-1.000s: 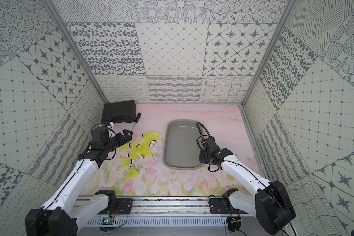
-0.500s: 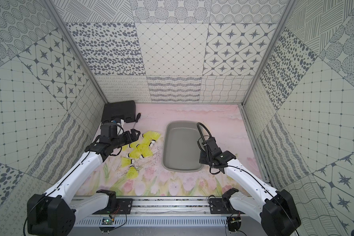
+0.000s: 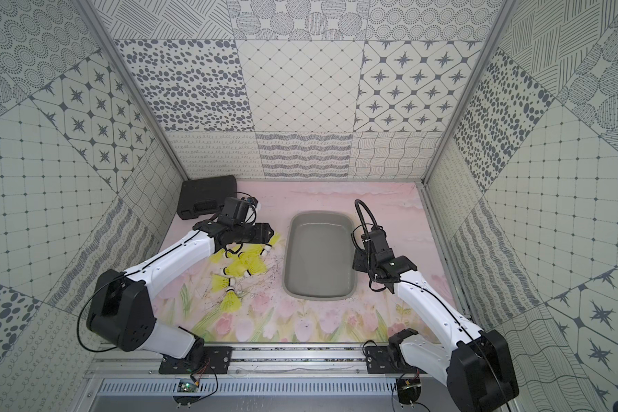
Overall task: Put the shuttlecocks into the storage box
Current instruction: Move the storage box to the center of the board, then pick up the shuttlecock at the center of the board.
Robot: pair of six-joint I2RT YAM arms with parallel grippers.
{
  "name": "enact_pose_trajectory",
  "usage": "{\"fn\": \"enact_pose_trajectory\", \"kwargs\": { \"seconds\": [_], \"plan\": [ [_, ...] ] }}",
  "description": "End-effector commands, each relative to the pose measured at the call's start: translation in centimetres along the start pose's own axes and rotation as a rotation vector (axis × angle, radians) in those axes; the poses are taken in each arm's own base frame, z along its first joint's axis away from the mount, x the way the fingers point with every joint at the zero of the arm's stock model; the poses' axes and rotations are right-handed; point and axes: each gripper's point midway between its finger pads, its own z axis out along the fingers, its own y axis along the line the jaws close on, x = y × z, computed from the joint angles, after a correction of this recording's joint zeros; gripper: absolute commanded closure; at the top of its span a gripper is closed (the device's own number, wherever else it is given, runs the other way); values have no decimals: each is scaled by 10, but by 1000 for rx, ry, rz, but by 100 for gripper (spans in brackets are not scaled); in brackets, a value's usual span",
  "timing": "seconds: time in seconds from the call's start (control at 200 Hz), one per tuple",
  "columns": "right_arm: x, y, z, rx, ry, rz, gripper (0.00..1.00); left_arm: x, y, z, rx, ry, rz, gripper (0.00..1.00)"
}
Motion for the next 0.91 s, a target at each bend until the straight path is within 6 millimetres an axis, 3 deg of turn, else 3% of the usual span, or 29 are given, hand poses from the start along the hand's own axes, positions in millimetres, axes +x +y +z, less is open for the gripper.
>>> {"fn": "enact_pose_trajectory", "kwargs": {
  "seconds": [0.0,0.245,0.485,0.9],
  "plan": [
    [-24,16,-3,-70,-64,-21,36,11,0,28,-44,122,133,36],
    [-23,14,0,-72,-53,-2,35,24,17,57,-158,223,169,35],
    [-19,13,7,-67,-35,7,32,25,24,73,-187,227,198,29],
    [-18,16,11,-83,-21,23,30,21,38,97,-261,225,201,27]
  ]
}}
